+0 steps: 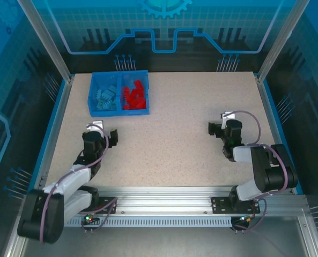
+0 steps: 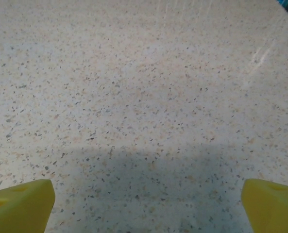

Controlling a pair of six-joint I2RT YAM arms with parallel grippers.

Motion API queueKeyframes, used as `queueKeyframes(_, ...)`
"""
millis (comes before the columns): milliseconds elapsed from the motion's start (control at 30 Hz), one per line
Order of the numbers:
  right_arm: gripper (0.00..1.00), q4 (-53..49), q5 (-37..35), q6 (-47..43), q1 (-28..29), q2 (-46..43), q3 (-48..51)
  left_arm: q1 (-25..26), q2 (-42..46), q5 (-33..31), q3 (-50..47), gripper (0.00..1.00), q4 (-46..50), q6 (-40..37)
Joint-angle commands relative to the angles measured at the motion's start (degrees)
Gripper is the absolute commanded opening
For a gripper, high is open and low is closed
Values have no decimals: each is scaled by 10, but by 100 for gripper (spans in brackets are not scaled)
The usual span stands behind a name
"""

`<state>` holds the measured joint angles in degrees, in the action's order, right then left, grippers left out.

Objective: Sort the legos into containers by color

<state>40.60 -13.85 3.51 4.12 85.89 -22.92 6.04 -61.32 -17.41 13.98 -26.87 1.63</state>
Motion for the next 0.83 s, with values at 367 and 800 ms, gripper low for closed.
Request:
queueKeyframes(367,100,51,2,-20,11,3,-6,-69,-255,133,90,99,-196,4)
queueKeyframes(800,100,37,69,-34,0,4,-14,-61,-255,151,102,99,-174,-15)
